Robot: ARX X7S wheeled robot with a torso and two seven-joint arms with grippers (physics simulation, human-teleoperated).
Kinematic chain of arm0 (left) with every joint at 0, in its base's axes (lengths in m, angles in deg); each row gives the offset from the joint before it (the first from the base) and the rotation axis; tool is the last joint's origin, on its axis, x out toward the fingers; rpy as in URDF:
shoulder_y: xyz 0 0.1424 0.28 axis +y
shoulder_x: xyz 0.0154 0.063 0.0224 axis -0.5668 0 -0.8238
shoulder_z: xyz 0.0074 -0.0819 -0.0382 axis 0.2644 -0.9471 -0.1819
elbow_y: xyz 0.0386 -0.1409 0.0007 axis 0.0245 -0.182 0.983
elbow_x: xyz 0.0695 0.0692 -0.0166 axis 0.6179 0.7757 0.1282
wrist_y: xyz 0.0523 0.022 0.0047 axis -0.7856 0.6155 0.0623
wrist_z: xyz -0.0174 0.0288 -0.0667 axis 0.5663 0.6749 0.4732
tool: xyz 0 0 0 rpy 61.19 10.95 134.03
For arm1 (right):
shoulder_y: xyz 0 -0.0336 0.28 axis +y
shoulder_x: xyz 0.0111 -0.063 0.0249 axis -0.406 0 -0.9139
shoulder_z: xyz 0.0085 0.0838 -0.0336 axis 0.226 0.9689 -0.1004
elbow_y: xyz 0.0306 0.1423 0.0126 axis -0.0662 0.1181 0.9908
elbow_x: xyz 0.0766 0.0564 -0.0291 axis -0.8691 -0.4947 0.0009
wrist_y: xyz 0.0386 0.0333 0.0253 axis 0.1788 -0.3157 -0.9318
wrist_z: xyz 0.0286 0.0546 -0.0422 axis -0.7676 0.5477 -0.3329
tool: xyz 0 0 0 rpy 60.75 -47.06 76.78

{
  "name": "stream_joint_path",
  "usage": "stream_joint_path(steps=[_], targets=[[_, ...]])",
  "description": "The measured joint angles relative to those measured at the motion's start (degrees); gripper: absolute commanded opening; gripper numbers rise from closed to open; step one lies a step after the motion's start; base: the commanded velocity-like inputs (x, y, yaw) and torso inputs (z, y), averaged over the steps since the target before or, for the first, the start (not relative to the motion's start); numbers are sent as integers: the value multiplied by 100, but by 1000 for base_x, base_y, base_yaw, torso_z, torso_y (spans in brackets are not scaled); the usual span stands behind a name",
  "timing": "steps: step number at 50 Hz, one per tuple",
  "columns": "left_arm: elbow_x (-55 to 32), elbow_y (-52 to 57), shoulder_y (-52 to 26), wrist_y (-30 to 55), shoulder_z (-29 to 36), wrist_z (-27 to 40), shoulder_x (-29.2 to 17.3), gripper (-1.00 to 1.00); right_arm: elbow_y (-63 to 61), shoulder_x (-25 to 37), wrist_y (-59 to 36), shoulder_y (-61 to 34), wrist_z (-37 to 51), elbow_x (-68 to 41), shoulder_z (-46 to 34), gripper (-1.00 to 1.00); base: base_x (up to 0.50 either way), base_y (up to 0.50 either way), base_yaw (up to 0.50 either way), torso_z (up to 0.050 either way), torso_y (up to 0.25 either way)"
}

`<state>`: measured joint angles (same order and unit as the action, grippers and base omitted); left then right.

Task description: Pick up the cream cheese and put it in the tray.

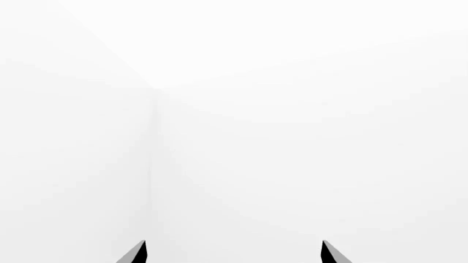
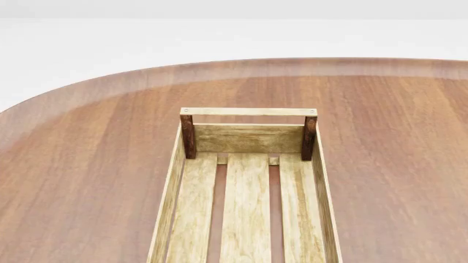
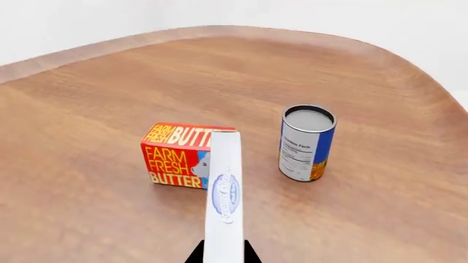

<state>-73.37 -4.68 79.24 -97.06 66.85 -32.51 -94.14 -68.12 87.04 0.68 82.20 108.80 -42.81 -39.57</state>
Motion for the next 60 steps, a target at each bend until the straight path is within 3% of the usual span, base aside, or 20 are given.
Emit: stream_joint_path(steps=[26, 60], targets=[[-8, 4, 1, 13, -14, 56, -38, 100, -1174, 938, -423, -535, 0, 1113, -1071, -100, 0, 0, 0, 0, 0], [-15, -56, -98, 93, 18, 96, -44, 100, -1013, 2314, -1911, -3724, -2092, 537, -3011, -100, 0, 0, 0, 0, 1]])
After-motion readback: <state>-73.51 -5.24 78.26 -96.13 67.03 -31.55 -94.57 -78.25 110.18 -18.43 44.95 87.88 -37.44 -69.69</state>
